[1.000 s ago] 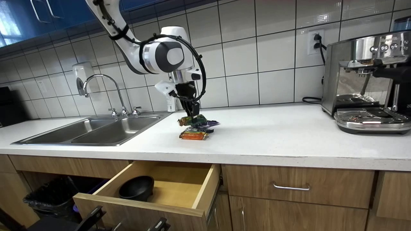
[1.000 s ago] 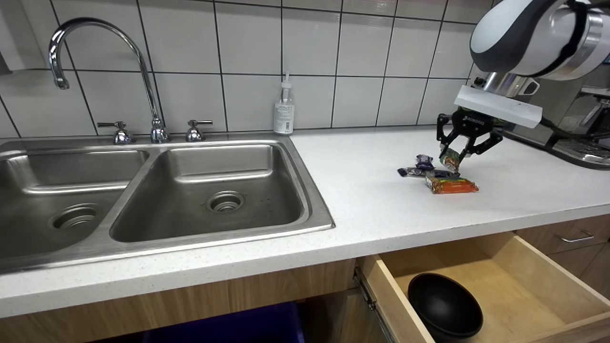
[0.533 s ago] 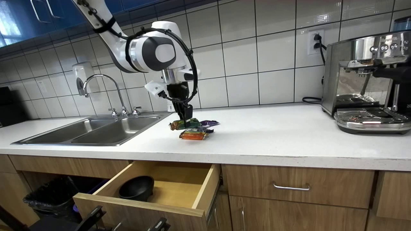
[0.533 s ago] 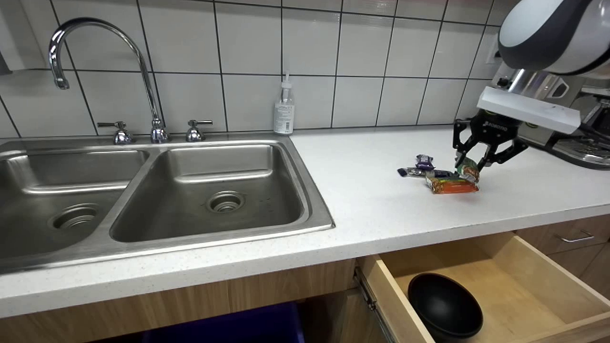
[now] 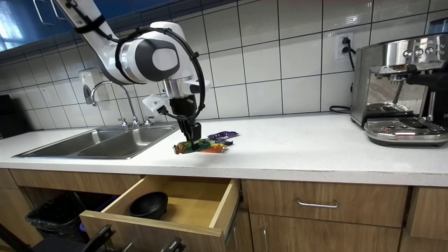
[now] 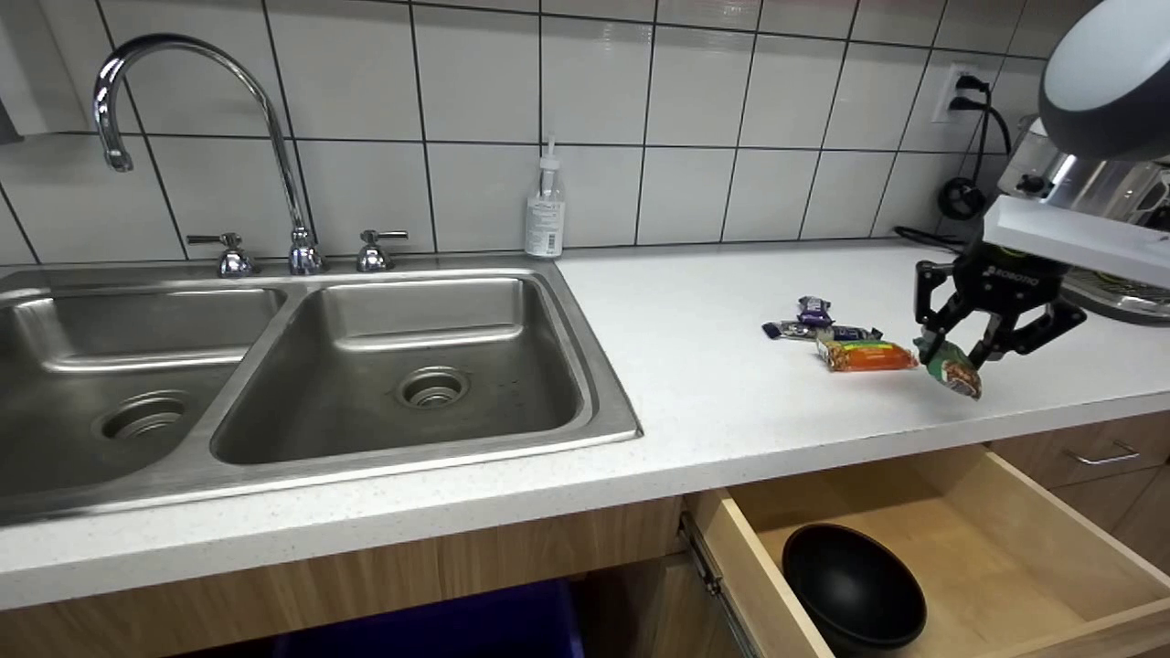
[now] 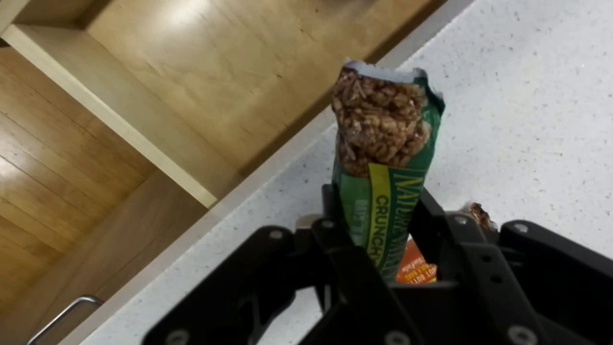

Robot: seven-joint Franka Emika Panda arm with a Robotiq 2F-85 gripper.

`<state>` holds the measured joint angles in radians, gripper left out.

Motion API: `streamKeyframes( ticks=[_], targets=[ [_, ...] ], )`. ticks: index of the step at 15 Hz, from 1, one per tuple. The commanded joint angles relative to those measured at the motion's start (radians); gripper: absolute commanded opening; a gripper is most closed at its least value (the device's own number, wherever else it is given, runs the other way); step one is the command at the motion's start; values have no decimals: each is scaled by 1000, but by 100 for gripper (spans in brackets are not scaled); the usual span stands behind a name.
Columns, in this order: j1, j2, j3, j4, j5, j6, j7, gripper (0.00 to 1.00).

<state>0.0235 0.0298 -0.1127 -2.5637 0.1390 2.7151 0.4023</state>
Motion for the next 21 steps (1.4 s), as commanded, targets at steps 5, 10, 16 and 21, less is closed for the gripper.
streamKeyframes(
  ticks=[5, 10, 16, 21],
  targets=[
    [-46, -119, 23, -185, -114, 60, 26, 13],
    [-69, -120, 29, -247, -180, 96, 55, 13],
    [-79, -51, 27, -215, -225, 114, 83, 13],
    [-75, -13, 15, -214, -258, 135, 121, 13]
  ],
)
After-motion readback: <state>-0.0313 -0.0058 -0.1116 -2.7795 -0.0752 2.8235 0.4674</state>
